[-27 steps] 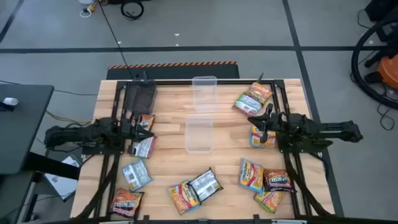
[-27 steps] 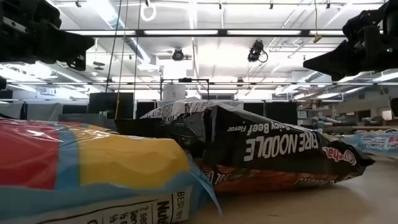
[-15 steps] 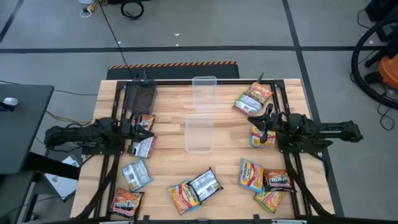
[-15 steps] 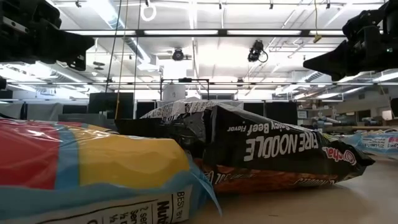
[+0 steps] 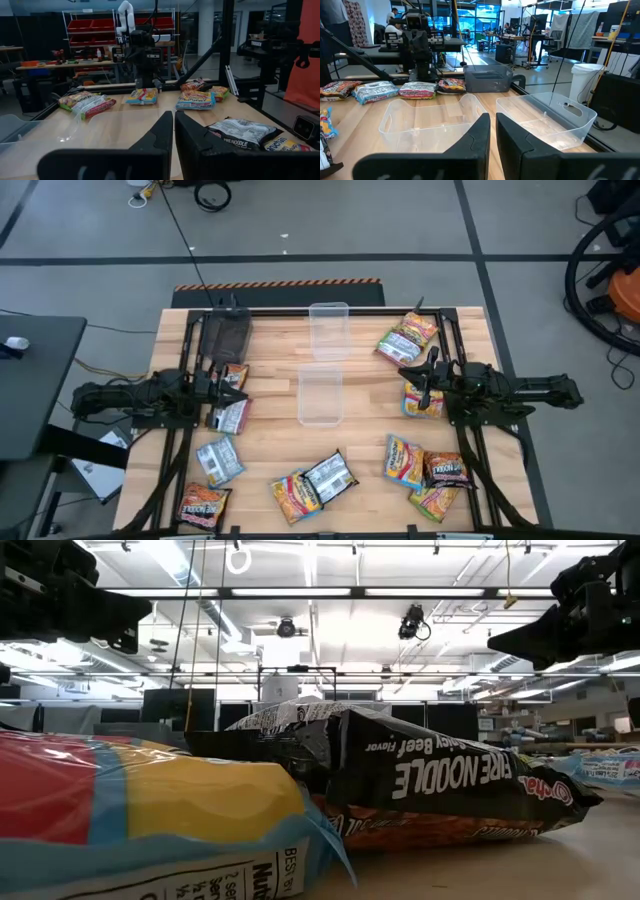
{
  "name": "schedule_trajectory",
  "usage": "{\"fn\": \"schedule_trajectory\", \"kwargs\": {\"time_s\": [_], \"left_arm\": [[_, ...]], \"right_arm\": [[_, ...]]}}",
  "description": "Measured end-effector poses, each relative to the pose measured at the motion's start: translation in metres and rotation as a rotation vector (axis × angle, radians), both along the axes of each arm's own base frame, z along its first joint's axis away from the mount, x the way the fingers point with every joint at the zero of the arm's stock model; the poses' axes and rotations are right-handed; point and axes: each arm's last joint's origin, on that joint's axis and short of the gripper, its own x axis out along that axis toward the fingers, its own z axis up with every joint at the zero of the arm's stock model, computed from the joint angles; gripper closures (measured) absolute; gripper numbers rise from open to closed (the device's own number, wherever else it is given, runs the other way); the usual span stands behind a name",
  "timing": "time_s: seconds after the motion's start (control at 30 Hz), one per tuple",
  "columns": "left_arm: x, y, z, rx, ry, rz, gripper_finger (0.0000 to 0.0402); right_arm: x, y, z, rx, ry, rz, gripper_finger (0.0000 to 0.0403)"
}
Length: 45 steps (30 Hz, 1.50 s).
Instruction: Sort Maruchan noodles
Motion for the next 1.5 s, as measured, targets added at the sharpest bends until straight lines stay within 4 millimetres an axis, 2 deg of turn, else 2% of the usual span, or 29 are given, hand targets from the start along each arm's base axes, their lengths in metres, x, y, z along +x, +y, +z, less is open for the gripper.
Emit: {"fn": "schedule_trajectory", "kwargs": {"time_s": [1.37,1.4,1.5], "left_arm": [[0.0000,0.0000,0.0000,0.000,0.000,0.000,0.0377],[0.0000,0.0000,0.0000,0.000,0.000,0.000,0.0377],[0.0000,0.0000,-0.0001,0.000,0.000,0.000,0.0377]], "right_arm": [[0.0000,0.0000,0.0000,0.000,0.000,0.000,0.0366],[0.0000,0.0000,0.0000,-0.029,0.009,-0.002,0.0366],[-0.0006,-0.0019,0.0003,-0.266,0.086,-0.065,0.0366]]}}
